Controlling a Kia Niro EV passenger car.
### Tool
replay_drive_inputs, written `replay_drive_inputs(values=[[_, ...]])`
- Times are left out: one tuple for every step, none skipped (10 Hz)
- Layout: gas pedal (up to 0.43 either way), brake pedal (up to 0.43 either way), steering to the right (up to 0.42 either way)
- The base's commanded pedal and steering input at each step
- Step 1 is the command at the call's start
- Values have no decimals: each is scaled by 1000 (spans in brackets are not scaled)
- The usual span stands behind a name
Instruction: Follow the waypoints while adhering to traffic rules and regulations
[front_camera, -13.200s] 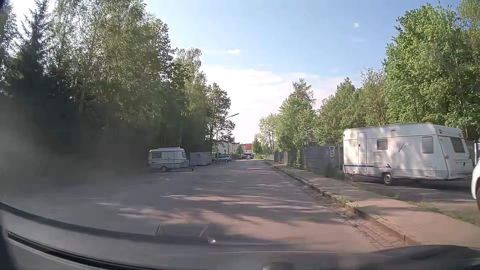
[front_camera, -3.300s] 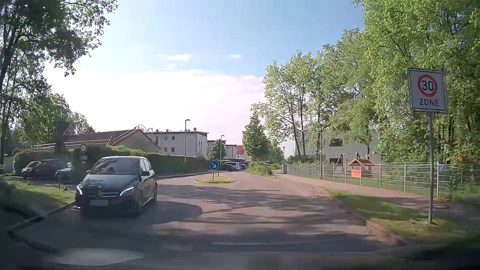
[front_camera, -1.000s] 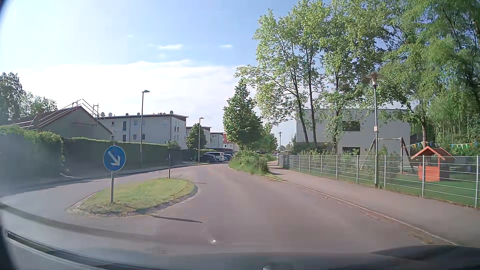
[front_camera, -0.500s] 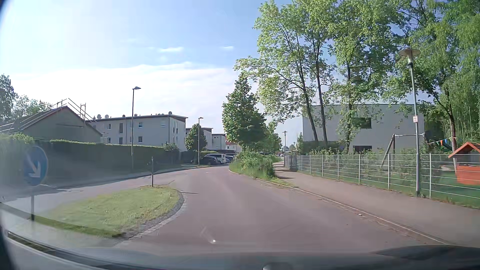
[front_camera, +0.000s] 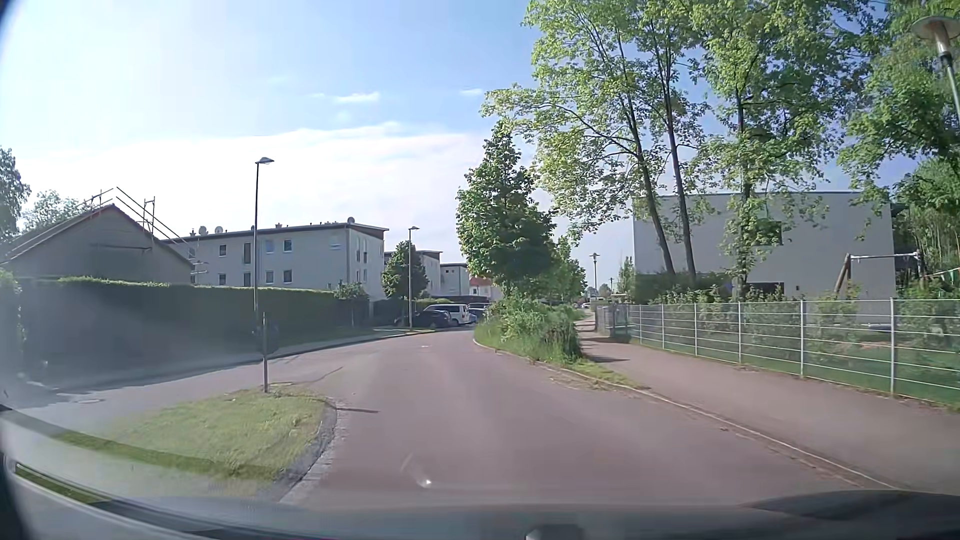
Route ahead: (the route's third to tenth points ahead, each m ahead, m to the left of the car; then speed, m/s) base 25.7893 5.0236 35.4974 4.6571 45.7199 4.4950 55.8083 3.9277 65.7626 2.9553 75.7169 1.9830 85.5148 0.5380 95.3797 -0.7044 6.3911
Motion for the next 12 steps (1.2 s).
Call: replay_drive_inputs(values=[[59,0,-63],[59,0,-66],[59,0,-69],[59,0,-70],[59,0,-70],[59,0,-70],[59,0,-70],[59,0,-70],[59,0,-70],[59,0,-70],[59,0,-70],[59,0,-70]])
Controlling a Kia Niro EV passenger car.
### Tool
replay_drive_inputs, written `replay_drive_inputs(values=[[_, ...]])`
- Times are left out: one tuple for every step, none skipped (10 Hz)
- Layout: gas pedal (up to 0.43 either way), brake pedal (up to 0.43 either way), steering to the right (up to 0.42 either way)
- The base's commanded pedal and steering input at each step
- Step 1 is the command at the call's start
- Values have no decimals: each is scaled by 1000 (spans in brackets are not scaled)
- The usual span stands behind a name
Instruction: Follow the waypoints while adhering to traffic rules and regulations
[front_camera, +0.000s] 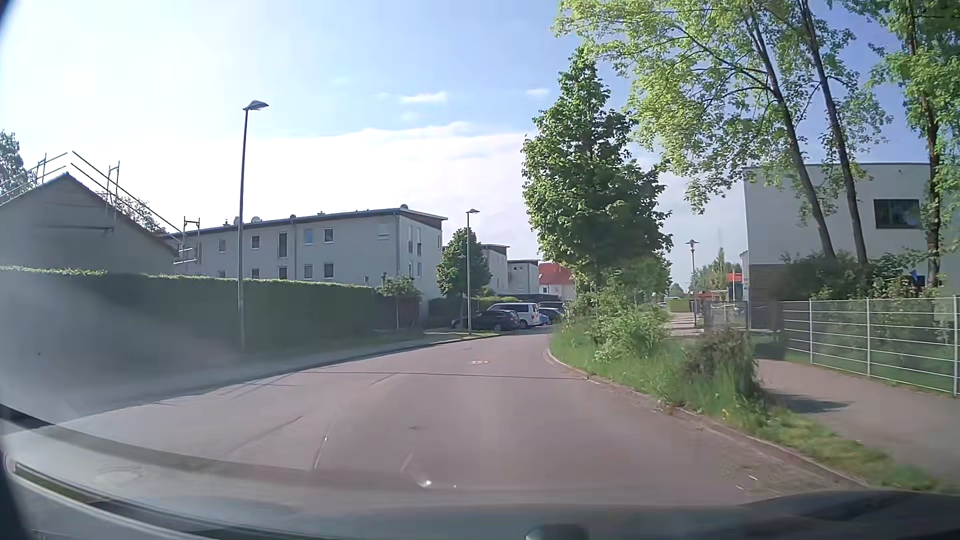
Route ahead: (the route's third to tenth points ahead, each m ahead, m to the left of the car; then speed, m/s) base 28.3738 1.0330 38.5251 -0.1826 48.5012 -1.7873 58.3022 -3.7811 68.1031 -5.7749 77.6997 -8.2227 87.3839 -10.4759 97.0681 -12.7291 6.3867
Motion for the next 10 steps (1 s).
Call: replay_drive_inputs(values=[[59,0,-66],[59,0,-59],[59,0,-51],[47,0,-45],[47,0,-40],[47,0,-36],[47,0,-32],[47,0,-26],[47,0,-20],[47,0,-15]])
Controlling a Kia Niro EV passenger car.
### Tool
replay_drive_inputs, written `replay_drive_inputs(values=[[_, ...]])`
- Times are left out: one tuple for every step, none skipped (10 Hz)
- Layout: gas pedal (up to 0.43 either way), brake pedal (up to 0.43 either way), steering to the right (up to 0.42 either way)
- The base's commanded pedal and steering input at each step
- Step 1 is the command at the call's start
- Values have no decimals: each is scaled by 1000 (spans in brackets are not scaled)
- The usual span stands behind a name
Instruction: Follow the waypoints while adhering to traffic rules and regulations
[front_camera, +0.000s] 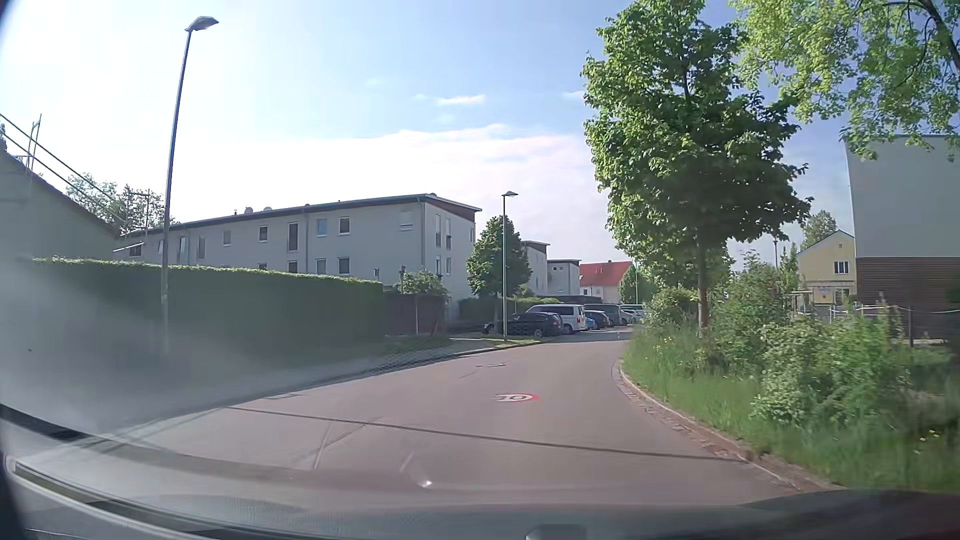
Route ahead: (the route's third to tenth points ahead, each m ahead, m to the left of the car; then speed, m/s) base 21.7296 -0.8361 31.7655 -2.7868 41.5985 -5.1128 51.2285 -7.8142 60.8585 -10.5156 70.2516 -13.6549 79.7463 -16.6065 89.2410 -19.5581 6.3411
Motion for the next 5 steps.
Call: replay_drive_inputs(values=[[47,0,-10],[59,0,-8],[59,0,-6],[59,0,-2],[59,0,4]])
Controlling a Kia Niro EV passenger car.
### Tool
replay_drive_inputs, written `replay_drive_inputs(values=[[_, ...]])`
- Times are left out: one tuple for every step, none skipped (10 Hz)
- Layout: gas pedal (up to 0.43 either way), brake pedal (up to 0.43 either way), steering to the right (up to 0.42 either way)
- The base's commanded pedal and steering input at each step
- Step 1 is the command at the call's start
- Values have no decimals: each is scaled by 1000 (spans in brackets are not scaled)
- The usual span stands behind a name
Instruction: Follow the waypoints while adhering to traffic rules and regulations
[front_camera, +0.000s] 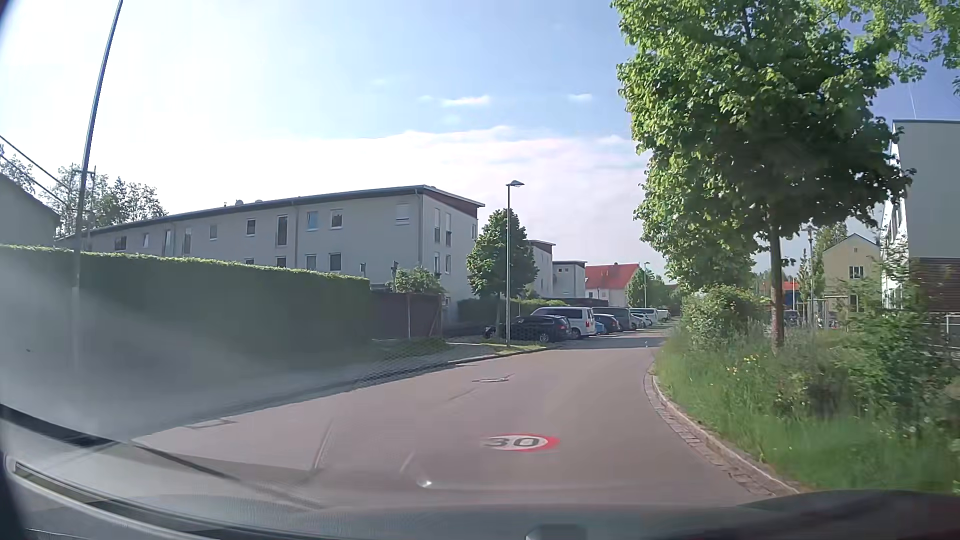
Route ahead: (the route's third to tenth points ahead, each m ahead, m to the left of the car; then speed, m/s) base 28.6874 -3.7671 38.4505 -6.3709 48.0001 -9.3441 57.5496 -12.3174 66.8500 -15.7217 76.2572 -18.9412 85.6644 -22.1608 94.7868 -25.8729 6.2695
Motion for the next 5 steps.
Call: replay_drive_inputs(values=[[59,0,11],[59,0,18],[59,0,28],[59,0,40],[47,0,48]])
